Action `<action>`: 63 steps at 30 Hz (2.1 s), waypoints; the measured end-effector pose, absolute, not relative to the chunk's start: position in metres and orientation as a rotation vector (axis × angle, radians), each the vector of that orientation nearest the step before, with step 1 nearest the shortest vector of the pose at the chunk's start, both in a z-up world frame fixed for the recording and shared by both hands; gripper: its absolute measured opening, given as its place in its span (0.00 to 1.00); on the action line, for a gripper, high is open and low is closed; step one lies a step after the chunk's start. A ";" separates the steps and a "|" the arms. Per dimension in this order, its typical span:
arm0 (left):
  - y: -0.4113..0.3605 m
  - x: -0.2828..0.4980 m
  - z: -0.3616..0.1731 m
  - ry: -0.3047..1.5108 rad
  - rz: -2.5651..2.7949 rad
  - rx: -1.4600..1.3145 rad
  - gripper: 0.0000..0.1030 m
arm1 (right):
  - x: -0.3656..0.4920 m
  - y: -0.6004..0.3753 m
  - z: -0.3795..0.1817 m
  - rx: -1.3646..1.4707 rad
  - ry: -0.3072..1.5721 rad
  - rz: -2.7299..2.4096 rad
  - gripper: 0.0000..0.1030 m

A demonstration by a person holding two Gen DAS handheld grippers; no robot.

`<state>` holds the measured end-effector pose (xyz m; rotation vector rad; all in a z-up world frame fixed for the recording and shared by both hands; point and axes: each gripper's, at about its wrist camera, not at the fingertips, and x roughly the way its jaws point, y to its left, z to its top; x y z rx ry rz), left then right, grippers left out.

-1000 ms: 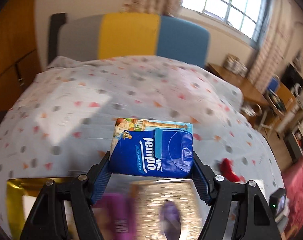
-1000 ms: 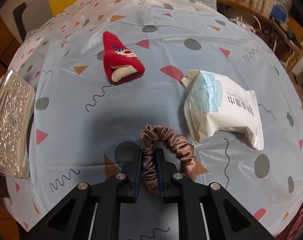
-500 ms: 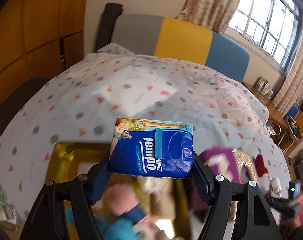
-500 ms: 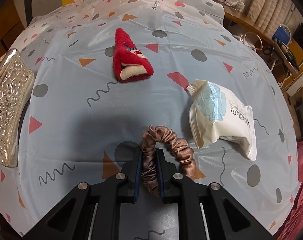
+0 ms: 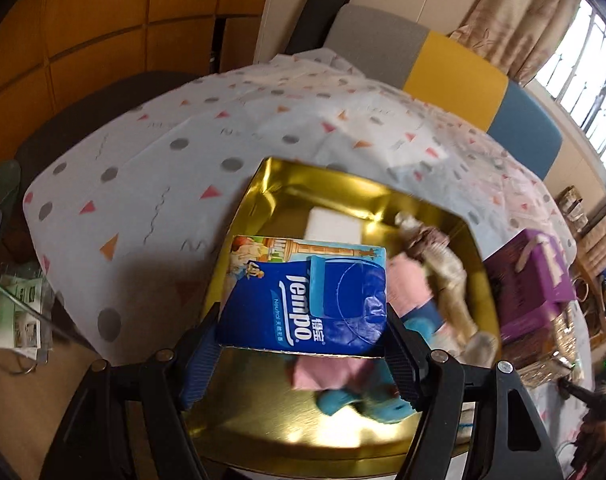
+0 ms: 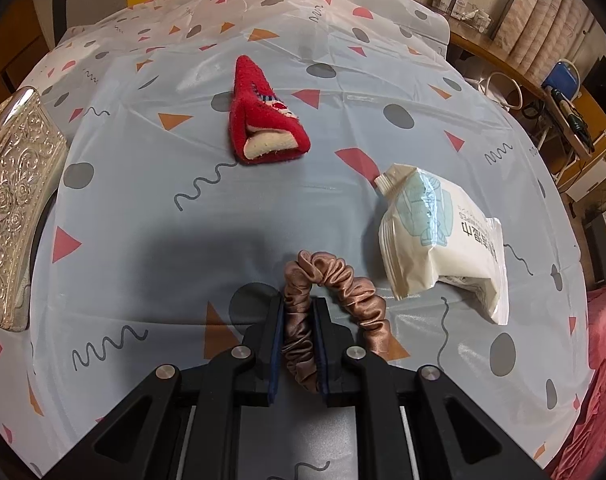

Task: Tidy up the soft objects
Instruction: 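Carry the Tempo pack over the gold tray with the left tool while the right tool holds the scrunchie, then release the Tempo pack in the tray while the right tool drops the scrunchie beside it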

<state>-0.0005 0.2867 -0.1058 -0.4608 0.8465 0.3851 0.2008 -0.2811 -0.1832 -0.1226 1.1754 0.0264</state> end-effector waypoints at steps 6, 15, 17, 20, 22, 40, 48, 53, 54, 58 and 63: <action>0.291 0.004 -0.117 0.873 0.398 -0.473 0.73 | 0.198 -0.279 -0.182 -0.120 1.171 0.013 0.12; 0.284 0.002 -0.116 0.858 0.423 -0.426 0.86 | 0.199 -0.281 -0.182 -0.112 1.172 0.012 0.12; 0.275 0.002 -0.111 0.834 0.409 -0.392 0.86 | 0.200 -0.281 -0.182 -0.114 1.171 0.011 0.12; 0.259 0.003 -0.104 0.814 0.373 -0.360 0.88 | 0.200 -0.280 -0.181 -0.122 1.167 0.016 0.11; 0.247 0.005 -0.100 0.807 0.335 -0.351 0.88 | 0.201 -0.280 -0.179 -0.114 1.166 0.023 0.09; 0.182 0.012 -0.087 0.816 0.125 -0.247 0.88 | 0.214 -0.246 -0.125 0.118 1.041 0.193 0.09; 0.174 0.008 -0.085 0.814 0.107 -0.214 0.88 | 0.247 -0.158 -0.063 0.036 0.928 0.282 0.09; 0.175 0.004 -0.086 0.818 0.105 -0.204 0.88 | 0.254 -0.090 -0.025 -0.007 0.854 0.397 0.09; 0.176 0.004 -0.087 0.818 0.106 -0.205 0.88 | 0.252 -0.073 -0.018 -0.018 0.841 0.432 0.09; 0.179 0.001 -0.088 0.816 0.110 -0.208 0.88 | 0.237 -0.011 -0.002 -0.065 0.805 0.563 0.09; 0.187 -0.002 -0.088 0.809 0.123 -0.219 0.88 | 0.200 0.059 -0.007 -0.142 0.804 0.733 0.09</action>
